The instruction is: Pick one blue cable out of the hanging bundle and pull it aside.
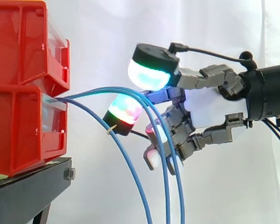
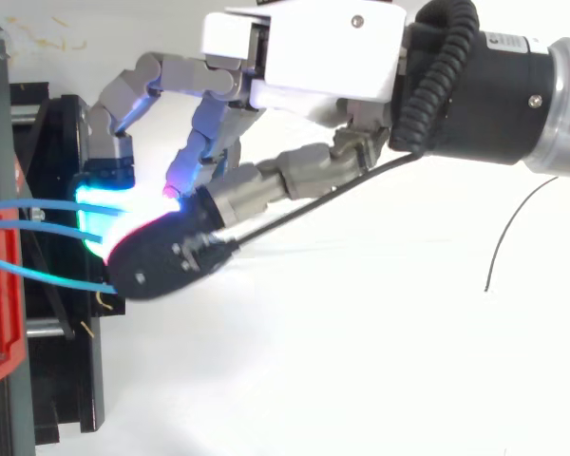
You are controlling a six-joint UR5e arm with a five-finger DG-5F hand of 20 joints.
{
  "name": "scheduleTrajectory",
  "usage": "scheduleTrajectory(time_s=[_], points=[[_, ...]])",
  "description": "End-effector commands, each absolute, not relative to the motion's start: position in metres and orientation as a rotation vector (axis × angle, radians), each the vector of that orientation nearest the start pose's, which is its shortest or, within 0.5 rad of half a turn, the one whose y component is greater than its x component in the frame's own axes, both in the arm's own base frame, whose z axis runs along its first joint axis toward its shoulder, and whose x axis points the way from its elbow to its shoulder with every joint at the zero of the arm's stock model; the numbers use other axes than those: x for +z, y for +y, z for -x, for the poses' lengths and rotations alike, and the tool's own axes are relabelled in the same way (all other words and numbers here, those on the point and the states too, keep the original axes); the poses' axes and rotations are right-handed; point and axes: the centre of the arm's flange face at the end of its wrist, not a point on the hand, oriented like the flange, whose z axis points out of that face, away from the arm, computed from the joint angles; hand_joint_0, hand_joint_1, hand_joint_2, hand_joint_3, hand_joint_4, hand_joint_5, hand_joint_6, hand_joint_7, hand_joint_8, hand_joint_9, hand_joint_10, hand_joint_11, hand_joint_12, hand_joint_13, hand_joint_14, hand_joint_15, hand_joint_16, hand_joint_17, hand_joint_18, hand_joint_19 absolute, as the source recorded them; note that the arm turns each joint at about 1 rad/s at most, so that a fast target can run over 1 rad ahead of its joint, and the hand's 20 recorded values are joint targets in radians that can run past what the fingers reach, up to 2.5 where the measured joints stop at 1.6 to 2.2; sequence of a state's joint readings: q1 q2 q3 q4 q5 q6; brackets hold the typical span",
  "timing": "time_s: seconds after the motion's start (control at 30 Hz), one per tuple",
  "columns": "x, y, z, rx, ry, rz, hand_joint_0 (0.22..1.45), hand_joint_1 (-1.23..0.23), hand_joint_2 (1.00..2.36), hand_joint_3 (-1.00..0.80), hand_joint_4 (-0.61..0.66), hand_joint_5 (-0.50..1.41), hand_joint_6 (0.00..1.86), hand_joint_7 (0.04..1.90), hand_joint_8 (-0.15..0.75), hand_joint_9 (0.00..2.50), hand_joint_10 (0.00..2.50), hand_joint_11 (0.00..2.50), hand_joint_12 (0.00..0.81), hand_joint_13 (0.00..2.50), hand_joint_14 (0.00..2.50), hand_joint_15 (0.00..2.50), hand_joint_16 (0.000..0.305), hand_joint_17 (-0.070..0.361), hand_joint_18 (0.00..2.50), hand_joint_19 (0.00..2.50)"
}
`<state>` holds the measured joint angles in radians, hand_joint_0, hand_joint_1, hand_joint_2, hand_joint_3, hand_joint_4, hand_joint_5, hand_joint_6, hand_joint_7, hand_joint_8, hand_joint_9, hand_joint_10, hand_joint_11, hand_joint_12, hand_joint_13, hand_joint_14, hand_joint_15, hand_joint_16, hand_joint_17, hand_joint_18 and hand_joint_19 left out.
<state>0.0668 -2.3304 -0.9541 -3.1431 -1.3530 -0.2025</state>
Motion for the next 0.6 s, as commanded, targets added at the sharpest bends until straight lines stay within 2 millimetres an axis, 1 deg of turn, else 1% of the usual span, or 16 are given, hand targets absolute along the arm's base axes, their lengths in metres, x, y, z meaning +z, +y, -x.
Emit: scheduleTrajectory(time_s=[0.0,0.03,0.1,0.13,0.17,0.27,0.33,0.37,0.47,0.5,0.57], points=[[0.3024,-0.1042,-0.7713,0.867,1.316,-1.215,0.48,-0.42,1.0,-0.5,-0.03,-0.14,0.9,0.84,0.304,1.22,0.02,0.66,0.389,1.01,0.02,0.64,0.053,0.12,0.92,0.79],[0.3012,-0.1042,-0.7715,0.867,1.318,-1.216,0.49,-0.39,1.0,-0.5,-0.03,-0.14,0.9,0.85,0.304,1.22,0.02,0.68,0.383,1.01,0.02,0.64,0.052,0.117,0.91,0.8],[0.3024,-0.1042,-0.7713,0.867,1.316,-1.215,0.53,-0.39,1.0,-0.5,-0.04,-0.14,0.89,0.87,0.294,1.22,0.02,0.67,0.374,0.99,0.02,0.64,0.05,0.111,0.88,0.81],[0.3012,-0.1042,-0.7715,0.867,1.318,-1.216,0.54,-0.45,1.0,-0.48,-0.03,-0.14,0.89,0.89,0.291,1.21,0.02,0.68,0.369,0.99,0.02,0.65,0.048,0.109,0.87,0.82],[0.3025,-0.1042,-0.7714,0.868,1.315,-1.215,0.56,-0.49,1.01,-0.42,-0.04,-0.14,0.89,0.9,0.29,1.21,0.02,0.68,0.365,0.99,0.02,0.65,0.047,0.107,0.86,0.82],[0.3012,-0.1042,-0.7715,0.867,1.318,-1.216,0.56,-0.6,1.01,-0.3,-0.04,-0.14,0.89,0.91,0.291,1.2,0.02,0.69,0.365,0.99,0.02,0.65,0.048,0.107,0.87,0.81],[0.3024,-0.1042,-0.7713,0.867,1.316,-1.215,0.56,-0.64,1.01,-0.25,-0.03,-0.14,0.89,0.91,0.299,1.2,0.02,0.68,0.375,1.0,0.02,0.64,0.05,0.112,0.89,0.8],[0.3013,-0.1042,-0.7716,0.867,1.316,-1.215,0.56,-0.68,1.02,-0.19,-0.02,-0.14,0.9,0.9,0.305,1.19,0.02,0.67,0.386,1.01,0.02,0.63,0.053,0.119,0.92,0.77],[0.3024,-0.1042,-0.7713,0.867,1.316,-1.215,0.57,-0.71,1.02,-0.16,-0.02,-0.14,0.9,0.91,0.307,1.18,0.02,0.68,0.382,1.0,0.02,0.63,0.053,0.118,0.92,0.76],[0.3024,-0.1042,-0.7713,0.867,1.316,-1.215,0.57,-0.71,1.02,-0.17,-0.02,-0.15,0.91,0.87,0.305,1.18,0.02,0.68,0.379,1.0,0.02,0.63,0.052,0.117,0.91,0.77],[0.3024,-0.1042,-0.7713,0.867,1.316,-1.215,0.56,-0.7,1.02,-0.23,-0.01,-0.15,0.91,0.85,0.292,1.17,0.02,0.69,0.367,0.99,0.02,0.63,0.049,0.111,0.89,0.79]])
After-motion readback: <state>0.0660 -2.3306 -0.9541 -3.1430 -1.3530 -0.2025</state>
